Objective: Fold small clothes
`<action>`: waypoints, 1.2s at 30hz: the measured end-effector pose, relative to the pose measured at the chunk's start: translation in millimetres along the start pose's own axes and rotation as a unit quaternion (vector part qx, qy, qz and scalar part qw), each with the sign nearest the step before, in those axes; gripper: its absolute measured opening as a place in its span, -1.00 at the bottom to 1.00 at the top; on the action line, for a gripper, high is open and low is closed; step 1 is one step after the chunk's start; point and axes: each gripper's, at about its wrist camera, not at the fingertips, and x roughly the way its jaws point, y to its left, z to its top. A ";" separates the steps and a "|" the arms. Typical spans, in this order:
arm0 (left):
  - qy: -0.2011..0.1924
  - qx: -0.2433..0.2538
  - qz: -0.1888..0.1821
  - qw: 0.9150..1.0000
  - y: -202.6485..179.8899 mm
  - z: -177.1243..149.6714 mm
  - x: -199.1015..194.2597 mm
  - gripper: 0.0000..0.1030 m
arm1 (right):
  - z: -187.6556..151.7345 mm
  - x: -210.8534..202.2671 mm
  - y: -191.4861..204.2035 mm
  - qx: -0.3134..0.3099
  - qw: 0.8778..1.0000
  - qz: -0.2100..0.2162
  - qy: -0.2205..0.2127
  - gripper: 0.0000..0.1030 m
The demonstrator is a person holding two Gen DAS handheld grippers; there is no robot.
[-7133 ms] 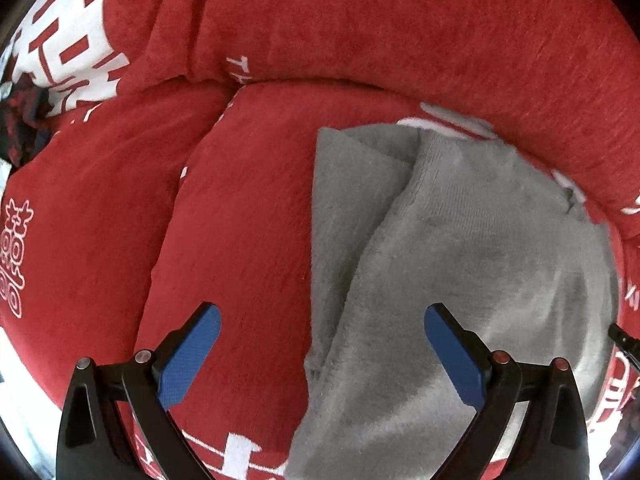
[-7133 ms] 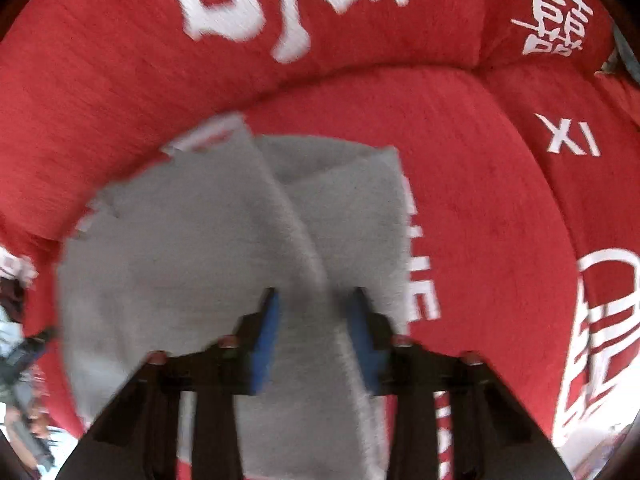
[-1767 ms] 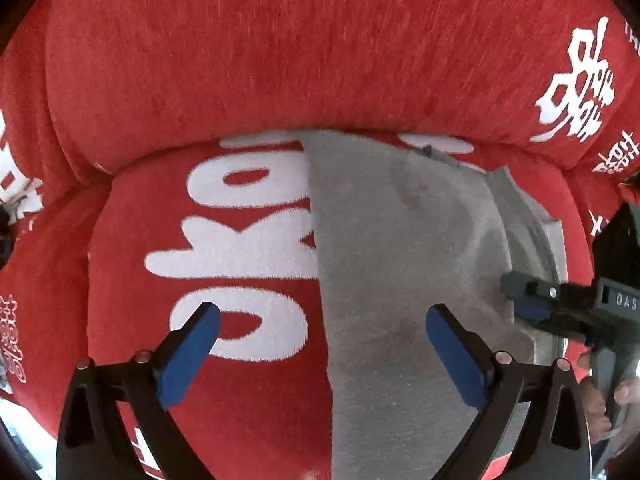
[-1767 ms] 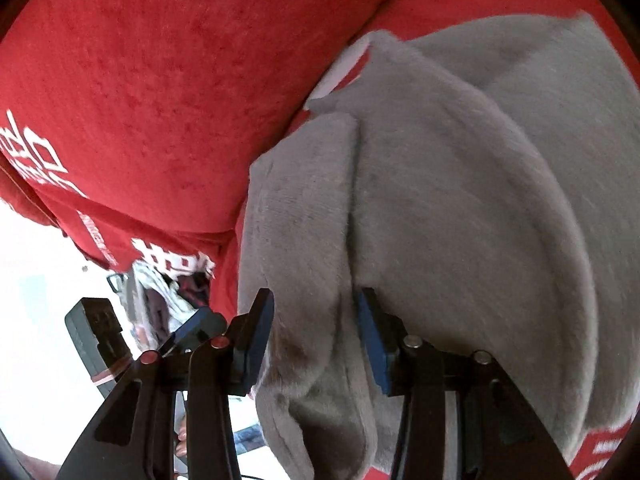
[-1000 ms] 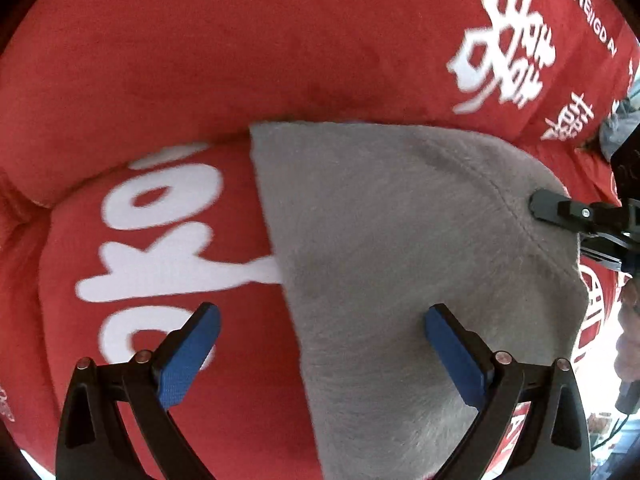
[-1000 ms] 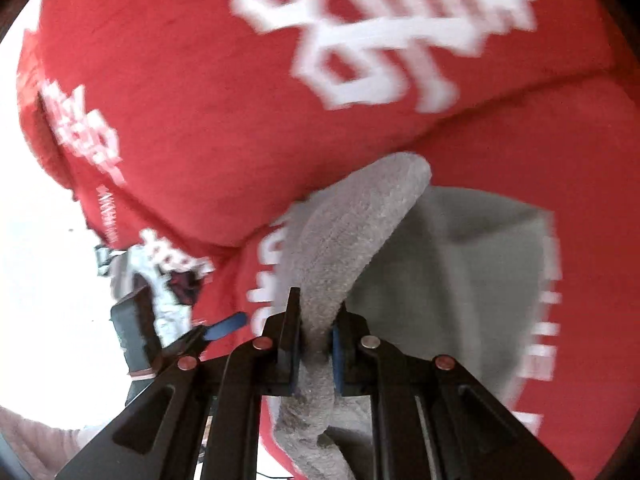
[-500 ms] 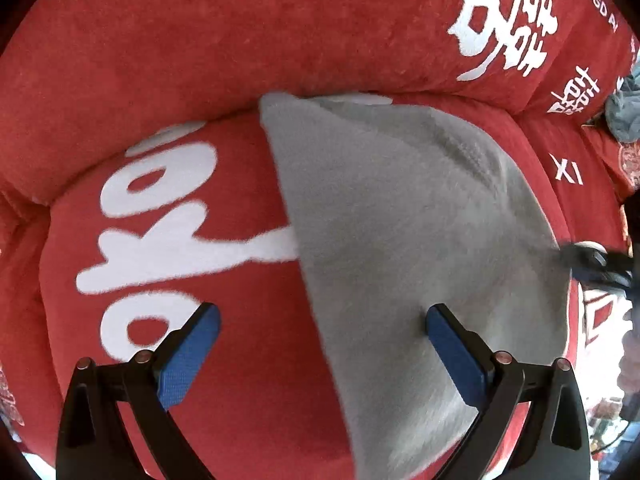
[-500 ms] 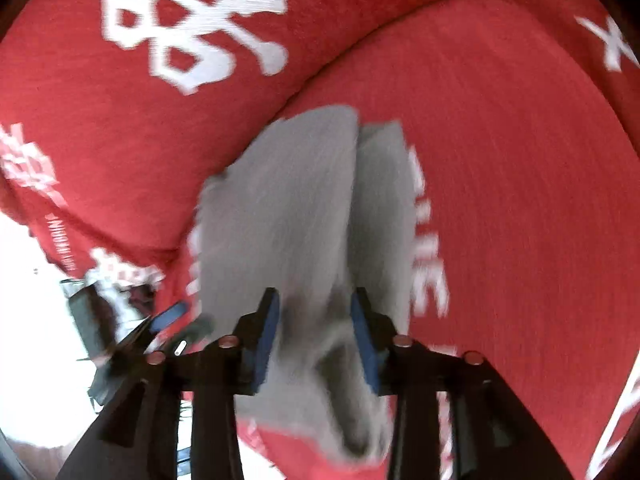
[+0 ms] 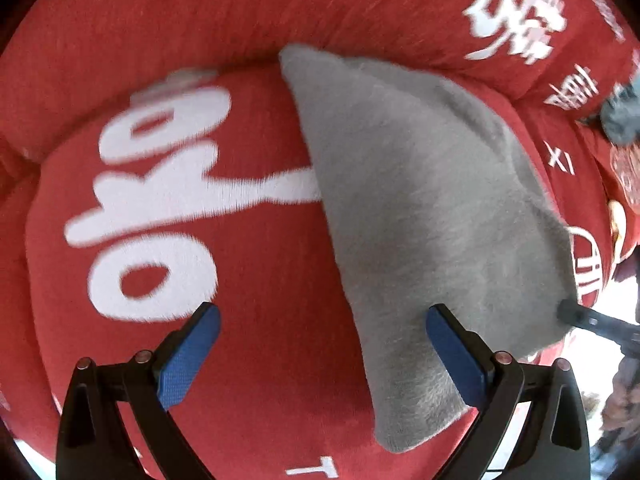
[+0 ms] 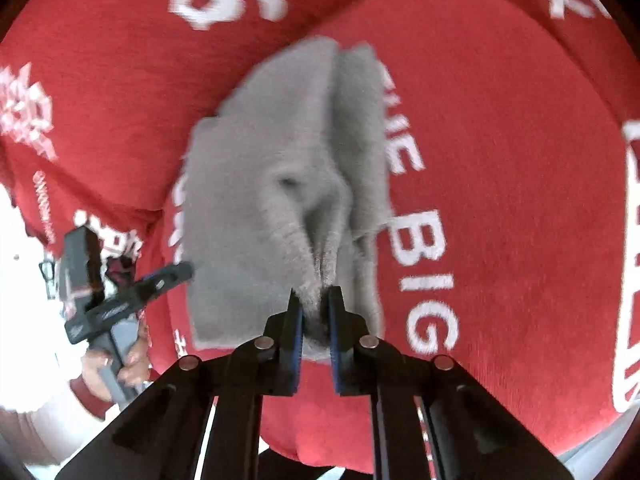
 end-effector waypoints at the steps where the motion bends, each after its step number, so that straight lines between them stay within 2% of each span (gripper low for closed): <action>1: -0.003 0.007 0.001 1.000 -1.9 0.1 -1.6 1.00 | -4.9 -6.0 0.5 0.001 1.000 -0.003 0.000 -0.78; 4: 0.016 0.020 0.010 1.000 -6.2 -5.3 14.6 1.00 | -19.2 -3.2 -12.6 0.025 0.999 -0.017 0.018 -0.79; 5: 0.021 0.030 0.021 0.999 -9.2 -8.7 22.8 1.00 | -21.4 2.3 -18.7 0.029 0.999 -0.030 0.025 -0.80; 6: 0.024 0.034 0.028 0.999 -13.6 -10.4 30.4 1.00 | -22.3 13.5 -24.5 0.032 0.997 -0.052 0.036 -0.90; 7: 0.028 0.031 0.023 0.999 -13.5 -12.4 34.2 1.00 | -23.2 22.8 -32.2 0.035 0.996 -0.069 0.042 -0.90; 10: 0.027 0.014 0.016 0.999 -8.7 -12.8 29.9 1.00 | -18.9 18.4 -39.9 0.062 0.996 -0.051 0.035 -0.83; 12: 0.020 0.013 0.024 0.999 -7.5 -8.8 21.7 1.00 | -16.6 3.3 -40.5 0.071 0.996 -0.048 0.015 -0.65; 14: -0.003 0.010 0.032 0.999 -6.9 -0.9 8.9 1.00 | -9.5 -15.2 -40.0 0.071 0.997 -0.042 -0.011 -0.63; 17: -0.040 -0.008 0.040 0.998 -3.6 20.4 -5.3 1.00 | 16.4 -30.1 -32.1 0.055 0.997 -0.023 -0.047 -0.24; 20: -0.062 -0.027 0.046 0.997 -0.2 43.4 -6.8 1.00 | 55.3 -13.3 -24.7 0.039 0.998 -0.013 -0.054 -0.23; 21: -0.067 -0.034 0.050 0.996 0.1 51.1 -5.5 1.00 | 67.7 -1.9 -26.1 0.043 0.998 -0.011 -0.049 -0.25; 22: -0.069 -0.040 0.052 0.995 1.3 57.8 -4.8 1.00 | 79.6 12.6 -29.6 0.057 0.998 -0.006 -0.035 -0.35; 23: -0.070 -0.045 0.052 0.995 0.9 59.2 -4.0 1.00 | 87.7 24.1 -32.1 0.068 0.997 -0.001 -0.022 -0.85; 25: -0.077 -0.047 0.053 0.994 -3.3 62.2 -3.8 1.00 | 94.6 26.4 -25.0 0.054 0.998 -0.024 -0.023 -0.86; 28: -0.071 -0.032 0.089 0.993 -7.4 58.0 11.5 1.00 | 85.6 25.5 -15.3 0.009 0.997 -0.075 -0.031 -0.86; 30: -0.057 -0.037 0.089 0.994 -5.0 48.7 28.9 1.00 | 81.1 31.2 -28.1 0.022 0.997 -0.072 -0.029 -0.85; 33: -0.050 -0.063 0.070 0.994 4.9 49.6 26.4 1.00 | 77.8 25.4 -28.4 0.030 0.996 -0.073 -0.033 -0.84; 36: -0.049 -0.042 0.094 0.994 5.9 50.2 14.9 1.00 | 72.0 16.4 -26.0 0.026 0.994 -0.103 -0.032 -0.84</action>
